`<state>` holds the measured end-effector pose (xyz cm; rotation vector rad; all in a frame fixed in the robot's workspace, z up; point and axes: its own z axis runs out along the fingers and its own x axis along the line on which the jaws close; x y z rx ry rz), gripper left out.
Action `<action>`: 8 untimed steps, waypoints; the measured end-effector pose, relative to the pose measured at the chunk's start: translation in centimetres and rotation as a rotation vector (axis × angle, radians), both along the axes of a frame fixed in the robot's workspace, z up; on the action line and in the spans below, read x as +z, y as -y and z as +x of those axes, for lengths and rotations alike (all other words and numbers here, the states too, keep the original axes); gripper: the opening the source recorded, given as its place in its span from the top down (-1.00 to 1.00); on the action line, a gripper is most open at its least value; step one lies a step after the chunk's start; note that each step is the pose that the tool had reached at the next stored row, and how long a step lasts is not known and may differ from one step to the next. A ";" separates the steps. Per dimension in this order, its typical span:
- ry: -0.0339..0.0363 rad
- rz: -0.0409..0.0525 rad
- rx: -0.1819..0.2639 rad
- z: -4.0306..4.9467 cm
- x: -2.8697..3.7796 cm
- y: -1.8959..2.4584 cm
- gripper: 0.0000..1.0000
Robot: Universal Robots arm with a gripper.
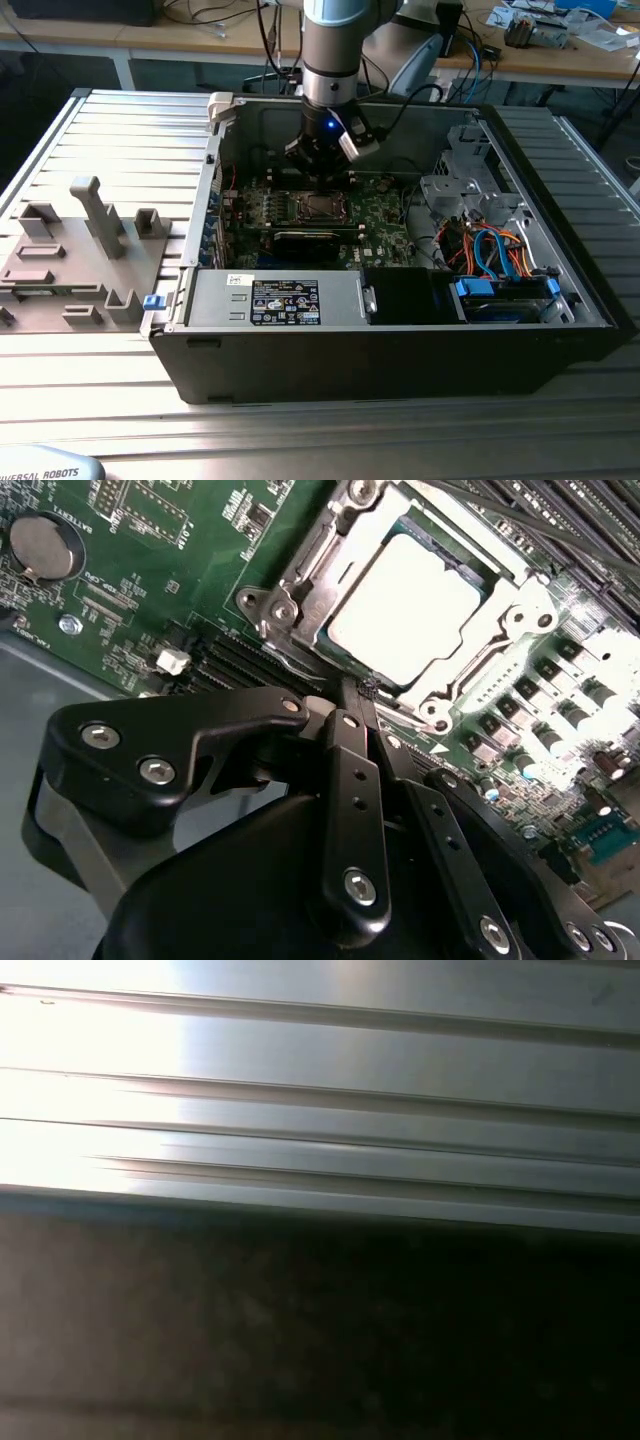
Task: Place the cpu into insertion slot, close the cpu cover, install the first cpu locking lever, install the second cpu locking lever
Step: 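Install the first cpu locking lever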
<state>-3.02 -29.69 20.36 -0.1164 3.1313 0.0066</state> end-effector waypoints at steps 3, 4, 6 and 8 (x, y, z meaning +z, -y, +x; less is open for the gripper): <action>0.0001 0.0003 0.001 0.55 -0.09 0.04 0.79; 0.0001 0.0002 0.001 0.83 -0.09 0.04 0.79; 0.0002 0.0001 0.002 1.04 -0.09 0.04 0.79; 0.0002 0.0001 0.005 1.14 -0.09 0.03 0.79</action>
